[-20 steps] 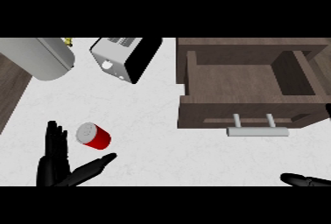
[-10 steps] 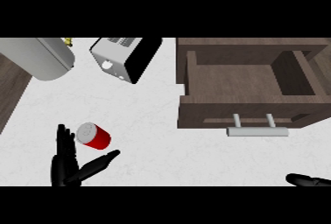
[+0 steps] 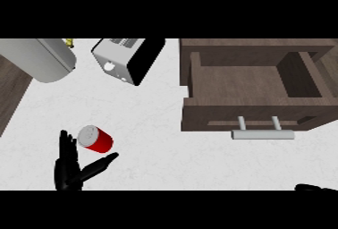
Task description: Pick up the can, place it into the drawer and close the drawer
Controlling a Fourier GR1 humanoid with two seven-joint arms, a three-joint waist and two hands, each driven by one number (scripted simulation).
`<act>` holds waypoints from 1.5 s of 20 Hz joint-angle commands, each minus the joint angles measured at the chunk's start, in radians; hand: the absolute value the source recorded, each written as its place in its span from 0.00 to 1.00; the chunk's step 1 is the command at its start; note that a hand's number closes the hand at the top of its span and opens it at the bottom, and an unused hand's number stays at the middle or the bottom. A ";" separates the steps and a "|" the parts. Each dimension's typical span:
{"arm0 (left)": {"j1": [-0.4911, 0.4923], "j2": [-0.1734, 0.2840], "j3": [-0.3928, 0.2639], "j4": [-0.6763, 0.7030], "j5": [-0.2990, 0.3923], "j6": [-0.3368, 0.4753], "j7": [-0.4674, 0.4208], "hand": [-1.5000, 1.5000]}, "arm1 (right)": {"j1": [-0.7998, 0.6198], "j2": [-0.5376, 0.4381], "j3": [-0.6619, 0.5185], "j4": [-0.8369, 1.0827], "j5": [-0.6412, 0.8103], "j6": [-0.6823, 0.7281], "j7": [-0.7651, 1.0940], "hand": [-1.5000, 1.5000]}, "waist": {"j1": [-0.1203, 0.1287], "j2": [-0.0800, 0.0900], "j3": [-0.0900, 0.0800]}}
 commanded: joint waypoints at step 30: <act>-0.518 0.101 0.125 0.646 0.078 -0.287 -0.251 1.00 | -0.017 0.020 -0.013 -0.097 0.015 0.010 0.069 0.00 | -0.012 0.002 -0.001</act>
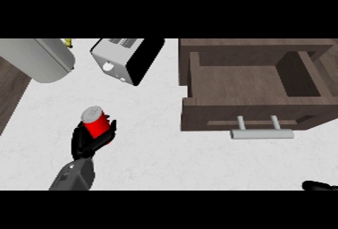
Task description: Pick up the can, place it into the drawer and close the drawer
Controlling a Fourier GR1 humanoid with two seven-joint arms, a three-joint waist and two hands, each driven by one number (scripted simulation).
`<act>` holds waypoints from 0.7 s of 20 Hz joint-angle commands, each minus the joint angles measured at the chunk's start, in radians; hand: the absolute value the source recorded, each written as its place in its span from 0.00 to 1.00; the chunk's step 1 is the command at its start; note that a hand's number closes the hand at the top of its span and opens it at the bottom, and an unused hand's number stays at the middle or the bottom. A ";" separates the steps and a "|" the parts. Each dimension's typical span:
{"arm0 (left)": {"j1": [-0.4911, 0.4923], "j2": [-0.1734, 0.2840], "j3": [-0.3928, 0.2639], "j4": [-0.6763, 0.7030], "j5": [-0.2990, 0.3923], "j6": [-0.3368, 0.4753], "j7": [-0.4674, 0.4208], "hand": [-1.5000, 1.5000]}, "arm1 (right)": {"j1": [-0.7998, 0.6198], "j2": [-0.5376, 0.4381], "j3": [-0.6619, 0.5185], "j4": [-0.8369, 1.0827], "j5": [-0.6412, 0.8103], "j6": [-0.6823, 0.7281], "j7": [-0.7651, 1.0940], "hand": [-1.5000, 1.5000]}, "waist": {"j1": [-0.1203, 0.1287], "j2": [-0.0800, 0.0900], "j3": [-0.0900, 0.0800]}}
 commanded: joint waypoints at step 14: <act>-0.224 -0.041 -0.092 0.037 -0.052 -0.132 0.077 1.00 | -0.051 -0.020 0.001 -0.080 0.034 -0.042 0.101 0.00 | 0.005 -0.002 0.000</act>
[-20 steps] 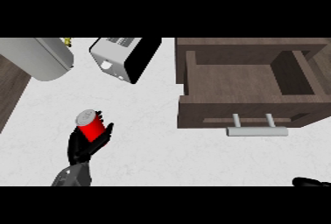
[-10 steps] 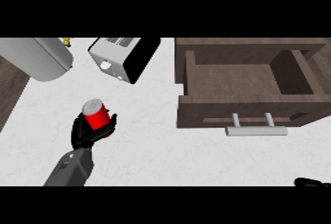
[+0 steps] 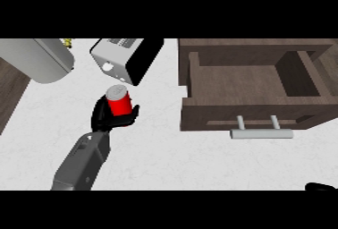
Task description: Pick up the can, place it into the drawer and close the drawer
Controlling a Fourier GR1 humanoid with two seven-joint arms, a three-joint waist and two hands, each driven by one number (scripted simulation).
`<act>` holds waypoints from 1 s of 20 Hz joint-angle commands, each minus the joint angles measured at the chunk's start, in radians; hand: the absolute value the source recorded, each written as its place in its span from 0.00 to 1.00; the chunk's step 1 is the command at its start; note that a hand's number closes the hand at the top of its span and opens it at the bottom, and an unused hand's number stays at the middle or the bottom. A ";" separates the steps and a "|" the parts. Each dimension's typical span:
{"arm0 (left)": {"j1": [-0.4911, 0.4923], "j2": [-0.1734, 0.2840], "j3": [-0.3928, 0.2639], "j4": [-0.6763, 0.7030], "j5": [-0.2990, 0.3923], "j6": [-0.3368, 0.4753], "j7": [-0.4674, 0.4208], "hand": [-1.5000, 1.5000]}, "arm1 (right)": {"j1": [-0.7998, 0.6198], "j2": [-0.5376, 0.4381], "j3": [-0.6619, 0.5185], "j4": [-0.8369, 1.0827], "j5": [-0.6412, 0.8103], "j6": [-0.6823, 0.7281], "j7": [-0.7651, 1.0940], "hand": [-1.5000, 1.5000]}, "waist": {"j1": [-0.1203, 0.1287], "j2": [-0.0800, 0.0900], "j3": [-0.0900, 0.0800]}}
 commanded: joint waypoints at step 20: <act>-0.368 -0.064 -0.160 -0.445 -0.040 0.228 0.630 1.00 | -0.011 -0.044 -0.060 -0.022 -0.032 0.015 0.039 0.00 | 0.001 -0.003 0.000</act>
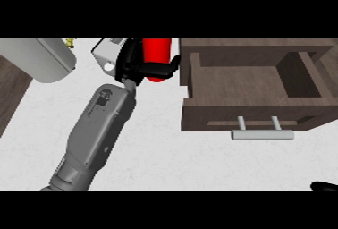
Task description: Pick up the can, place it into the drawer and close the drawer
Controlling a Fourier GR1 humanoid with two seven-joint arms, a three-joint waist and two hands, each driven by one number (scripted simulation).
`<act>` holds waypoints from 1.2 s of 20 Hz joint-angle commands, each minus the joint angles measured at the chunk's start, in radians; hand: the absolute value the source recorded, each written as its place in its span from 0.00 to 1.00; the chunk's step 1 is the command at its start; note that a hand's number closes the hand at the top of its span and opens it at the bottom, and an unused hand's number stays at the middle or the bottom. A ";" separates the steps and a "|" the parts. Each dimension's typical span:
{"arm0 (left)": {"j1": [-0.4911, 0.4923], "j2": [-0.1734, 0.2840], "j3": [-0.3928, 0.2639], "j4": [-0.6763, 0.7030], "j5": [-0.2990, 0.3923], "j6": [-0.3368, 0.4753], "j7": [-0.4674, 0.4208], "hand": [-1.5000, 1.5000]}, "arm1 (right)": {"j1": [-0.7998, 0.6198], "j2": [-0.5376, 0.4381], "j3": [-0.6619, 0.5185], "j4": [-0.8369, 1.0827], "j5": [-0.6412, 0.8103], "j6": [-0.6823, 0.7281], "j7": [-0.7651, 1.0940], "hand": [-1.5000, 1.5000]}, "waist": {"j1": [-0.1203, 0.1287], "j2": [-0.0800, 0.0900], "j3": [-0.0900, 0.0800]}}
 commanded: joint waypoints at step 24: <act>-0.645 -0.003 -0.196 0.389 0.171 0.262 0.218 1.00 | -0.080 -0.014 0.020 0.045 0.013 -0.011 0.018 0.00 | -0.060 0.016 0.002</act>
